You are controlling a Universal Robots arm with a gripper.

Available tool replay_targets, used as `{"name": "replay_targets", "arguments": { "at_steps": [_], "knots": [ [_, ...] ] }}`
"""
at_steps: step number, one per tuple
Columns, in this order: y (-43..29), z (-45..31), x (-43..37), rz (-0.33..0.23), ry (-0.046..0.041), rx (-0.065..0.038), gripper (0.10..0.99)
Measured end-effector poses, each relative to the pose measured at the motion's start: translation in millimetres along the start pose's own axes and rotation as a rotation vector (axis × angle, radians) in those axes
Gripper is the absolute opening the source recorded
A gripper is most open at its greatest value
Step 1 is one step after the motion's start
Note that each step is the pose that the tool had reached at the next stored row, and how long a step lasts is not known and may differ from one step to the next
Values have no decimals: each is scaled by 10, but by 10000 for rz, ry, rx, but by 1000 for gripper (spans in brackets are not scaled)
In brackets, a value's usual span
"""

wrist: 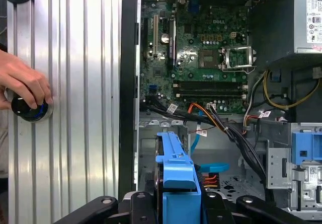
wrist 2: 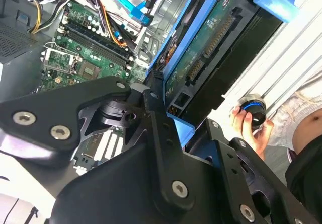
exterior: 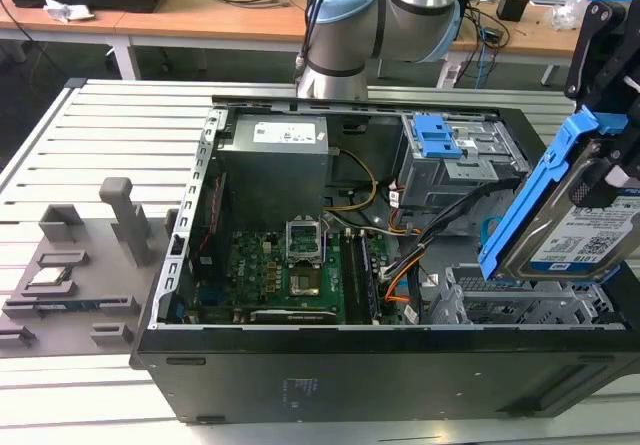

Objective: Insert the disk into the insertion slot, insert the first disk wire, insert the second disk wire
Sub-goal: 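Insert the disk into the insertion slot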

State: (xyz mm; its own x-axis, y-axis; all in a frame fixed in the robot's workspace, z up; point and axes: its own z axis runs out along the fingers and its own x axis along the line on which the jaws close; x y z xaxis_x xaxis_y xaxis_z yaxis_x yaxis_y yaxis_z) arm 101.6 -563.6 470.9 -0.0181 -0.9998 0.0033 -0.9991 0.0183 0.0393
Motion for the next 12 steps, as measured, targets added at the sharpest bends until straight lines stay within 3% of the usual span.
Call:
{"name": "replay_targets", "arguments": {
  "at_steps": [5, 12],
  "knots": [
    [65, 22, -32, 1, 0, 0, 365],
    [105, 40, -63, -1, 0, 0, 365]
  ]
}}
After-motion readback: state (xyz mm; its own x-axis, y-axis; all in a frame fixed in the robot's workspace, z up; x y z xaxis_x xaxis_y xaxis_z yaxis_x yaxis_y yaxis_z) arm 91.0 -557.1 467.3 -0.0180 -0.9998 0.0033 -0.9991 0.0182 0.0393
